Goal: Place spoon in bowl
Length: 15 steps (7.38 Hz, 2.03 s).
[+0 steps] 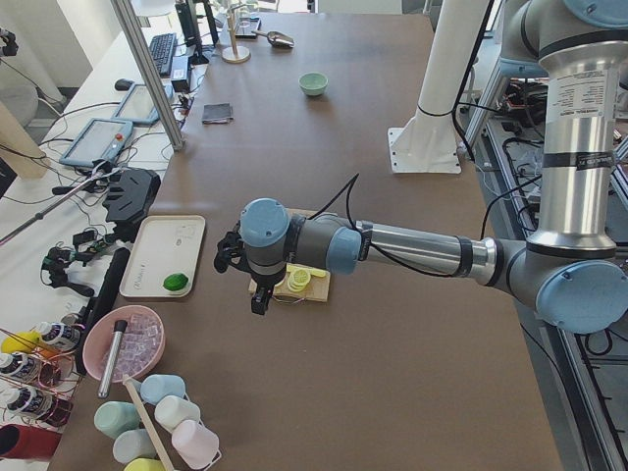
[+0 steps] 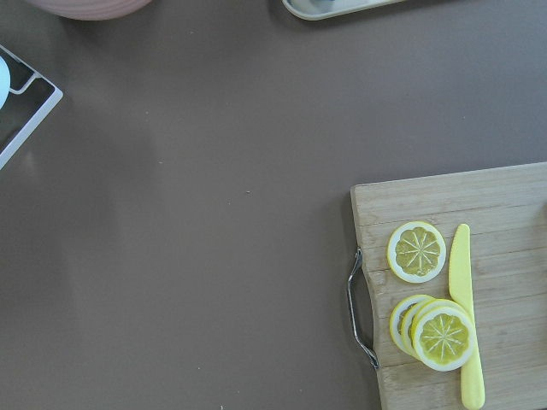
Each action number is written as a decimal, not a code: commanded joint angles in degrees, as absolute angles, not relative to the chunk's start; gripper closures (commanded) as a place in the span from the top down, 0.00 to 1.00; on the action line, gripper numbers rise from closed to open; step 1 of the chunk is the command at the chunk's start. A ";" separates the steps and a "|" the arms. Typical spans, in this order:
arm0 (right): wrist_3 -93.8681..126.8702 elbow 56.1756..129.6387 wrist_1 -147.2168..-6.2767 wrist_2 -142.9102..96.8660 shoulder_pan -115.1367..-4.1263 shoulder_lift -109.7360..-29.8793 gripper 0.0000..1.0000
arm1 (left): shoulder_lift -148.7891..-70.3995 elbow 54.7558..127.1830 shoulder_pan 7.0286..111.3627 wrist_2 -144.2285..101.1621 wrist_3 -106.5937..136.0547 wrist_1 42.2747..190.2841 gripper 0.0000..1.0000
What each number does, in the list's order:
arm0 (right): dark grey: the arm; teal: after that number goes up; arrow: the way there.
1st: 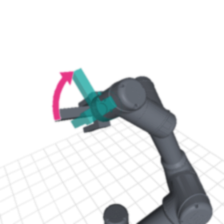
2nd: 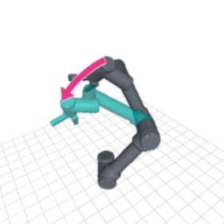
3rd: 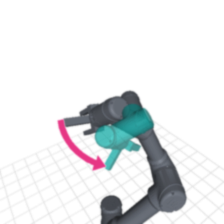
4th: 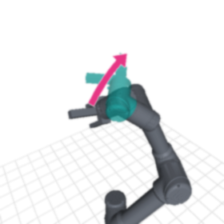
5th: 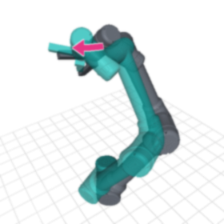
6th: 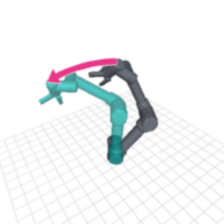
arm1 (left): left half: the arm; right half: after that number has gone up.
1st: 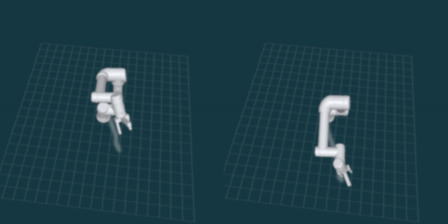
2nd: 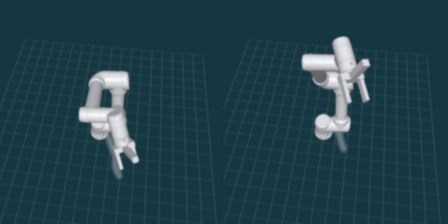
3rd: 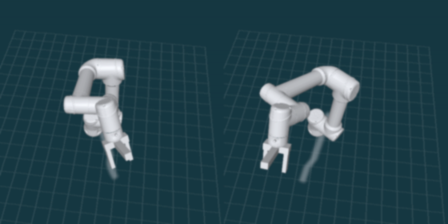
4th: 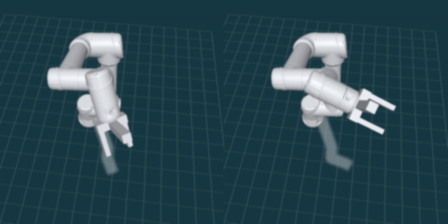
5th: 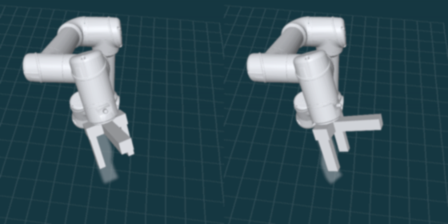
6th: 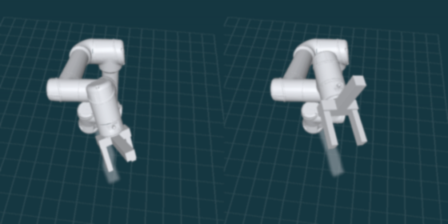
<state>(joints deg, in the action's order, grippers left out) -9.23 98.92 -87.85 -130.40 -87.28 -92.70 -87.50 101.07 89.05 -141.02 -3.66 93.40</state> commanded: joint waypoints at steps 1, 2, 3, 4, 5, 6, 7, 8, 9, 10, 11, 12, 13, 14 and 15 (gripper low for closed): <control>-9.14 98.62 -87.98 -130.87 -87.28 -92.64 1.00 | -87.01 103.09 89.12 -140.72 -3.78 93.51 0.98; -9.05 98.96 -87.98 -131.04 -87.28 -92.64 1.00 | -87.10 103.18 89.12 -140.97 -3.52 93.43 0.98; -9.05 99.40 -87.89 -133.39 -87.01 -92.64 1.00 | -87.10 103.36 89.03 -141.15 -1.08 93.51 0.98; -7.40 100.19 -87.80 -136.20 -85.88 -92.55 1.00 | -87.62 103.36 88.34 -141.07 4.17 97.26 0.98; -0.25 102.11 -85.80 -136.40 -82.48 -92.55 1.00 | -86.58 103.19 86.50 -141.06 7.26 103.99 0.98; 11.66 102.13 -78.99 -135.71 -77.48 -92.72 1.00 | -86.66 103.71 83.18 -140.98 15.30 105.80 0.97; 20.74 101.95 -71.44 -133.70 -72.99 -93.16 1.00 | -87.36 104.67 77.14 -139.50 20.43 107.56 0.97; 28.75 101.95 -67.97 -130.98 -68.08 -93.16 1.00 | -89.71 105.46 72.73 -134.96 27.53 107.75 0.97; 33.26 102.30 -66.55 -128.43 -64.11 -92.64 1.00 | -91.39 105.56 68.25 -131.26 31.34 107.67 0.97; 35.49 102.39 -64.88 -127.28 -60.51 -92.03 1.00 | -92.45 105.21 66.03 -130.18 31.90 107.67 0.97; 40.12 102.57 -64.60 -125.44 -57.34 -90.89 1.00 | -93.77 104.77 63.48 -129.99 35.91 107.75 0.97; 43.21 102.74 -64.60 -124.11 -54.78 -89.31 0.99 | -95.00 104.59 60.93 -126.77 38.21 107.67 0.97; 45.68 102.74 -64.60 -121.67 -51.88 -88.34 0.98 | -95.18 104.50 58.30 -123.87 38.49 107.75 0.97; 45.79 101.87 -64.69 -119.55 -49.85 -87.98 0.92 | -95.27 104.50 57.58 -123.14 38.76 107.75 0.97; 45.79 100.73 -64.69 -119.27 -48.70 -87.80 0.84 | -95.27 104.33 55.92 -122.87 38.76 107.75 0.97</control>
<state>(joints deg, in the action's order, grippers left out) 45.21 101.91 -64.67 -120.61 -50.84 -88.27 -95.15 104.49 57.94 -123.85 38.47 107.74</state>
